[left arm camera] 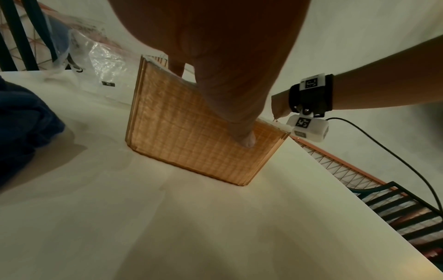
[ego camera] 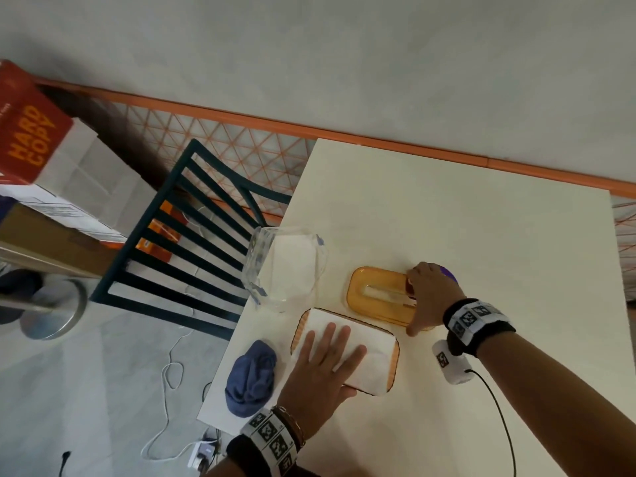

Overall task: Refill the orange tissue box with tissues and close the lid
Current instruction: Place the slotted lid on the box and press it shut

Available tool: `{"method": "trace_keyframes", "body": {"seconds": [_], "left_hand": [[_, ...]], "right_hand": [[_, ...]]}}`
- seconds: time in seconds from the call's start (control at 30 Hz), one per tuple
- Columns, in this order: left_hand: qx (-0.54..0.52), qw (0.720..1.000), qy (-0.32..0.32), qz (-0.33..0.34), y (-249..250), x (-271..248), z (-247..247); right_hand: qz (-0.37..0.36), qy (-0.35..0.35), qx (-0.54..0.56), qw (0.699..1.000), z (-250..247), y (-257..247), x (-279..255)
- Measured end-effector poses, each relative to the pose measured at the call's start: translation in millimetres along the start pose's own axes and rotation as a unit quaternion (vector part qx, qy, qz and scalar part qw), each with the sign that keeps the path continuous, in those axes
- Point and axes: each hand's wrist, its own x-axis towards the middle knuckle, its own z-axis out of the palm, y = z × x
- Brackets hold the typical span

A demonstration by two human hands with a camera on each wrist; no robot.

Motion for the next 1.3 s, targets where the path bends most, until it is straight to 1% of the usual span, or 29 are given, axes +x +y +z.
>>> {"method": "trace_keyframes", "body": {"seconds": [0.07, 0.13, 0.17, 0.23, 0.3, 0.37, 0.47, 0.53, 0.67, 0.83, 0.87, 0.93, 0.97, 1.03, 1.1, 1.13, 1.2, 1.27, 1.3], "left_hand": [[-0.008, 1.0, 0.004, 0.0, -0.6, -0.9, 0.5], [-0.018, 1.0, 0.011, 0.003, -1.2, -1.7, 0.8], [-0.021, 1.0, 0.012, 0.005, -1.3, -1.7, 1.1], [-0.023, 1.0, 0.008, 0.006, -1.0, -2.1, 0.1], [-0.029, 1.0, 0.005, 0.008, -1.2, -1.9, -3.1], [-0.052, 0.999, 0.011, 0.011, -2.5, -1.2, -7.2], [-0.081, 0.996, 0.021, 0.016, -5.1, -3.4, -10.8], [-0.086, 0.996, 0.02, 0.021, -7.3, -6.6, -12.6], [-0.059, 0.997, 0.028, 0.036, -13.7, -15.4, -11.3], [-0.037, 0.997, 0.046, 0.043, -33.0, -40.5, -4.5], [-0.042, 0.997, 0.055, 0.041, -37.5, -47.4, -5.7], [-0.066, 0.992, 0.101, 0.03, -48.6, -61.7, -7.6], [-0.087, 0.987, 0.132, 0.013, -54.3, -67.9, -9.7], [-0.134, 0.972, 0.189, -0.05, -65.2, -74.5, -15.8], [-0.21, 0.945, 0.21, -0.139, -70.3, -72.0, -31.1], [-0.263, 0.924, 0.2, -0.193, -72.5, -66.5, -40.2], [-0.367, 0.874, 0.148, -0.282, -76.3, -49.4, -50.3], [-0.442, 0.833, 0.077, -0.323, -82.1, -30.6, -45.0], [-0.461, 0.823, 0.055, -0.328, -82.9, -22.2, -43.2]], "right_hand": [[0.038, 0.007, 0.094, 0.995, -10.3, 10.7, -27.5], [0.045, 0.028, 0.186, 0.981, -18.5, 13.6, -59.7], [0.033, 0.043, 0.218, 0.974, -21.5, 9.3, -77.9], [-0.015, 0.065, 0.242, 0.968, -21.3, -10.7, -113.3], [-0.058, 0.078, 0.22, 0.971, -12.9, -39.7, -138.9], [-0.071, 0.089, 0.184, 0.976, 4.3, -63.2, -144.9], [-0.049, 0.093, 0.166, 0.981, 30.3, -80.2, -132.8], [-0.035, 0.095, 0.168, 0.981, 39.1, -85.8, -125.5], [-0.025, 0.099, 0.157, 0.982, 41.4, -94.3, -120.6], [-0.015, 0.081, 0.126, 0.989, 41.9, -102.9, -117.3], [-0.015, 0.079, 0.121, 0.989, 42.1, -104.7, -116.7], [-0.015, 0.076, 0.111, 0.991, 42.4, -107.8, -115.5], [-0.014, 0.073, 0.106, 0.992, 42.9, -109.3, -114.8], [-0.011, 0.068, 0.095, 0.993, 43.8, -112.7, -113.1], [-0.008, 0.065, 0.085, 0.994, 44.8, -115.8, -111.6], [-0.007, 0.063, 0.081, 0.995, 45.0, -117.1, -111.1], [-0.003, 0.061, 0.074, 0.995, 45.2, -118.7, -110.6], [-0.001, 0.063, 0.07, 0.996, 45.5, -119.8, -110.3], [0.0, 0.065, 0.069, 0.996, 45.8, -120.1, -110.3]]}}
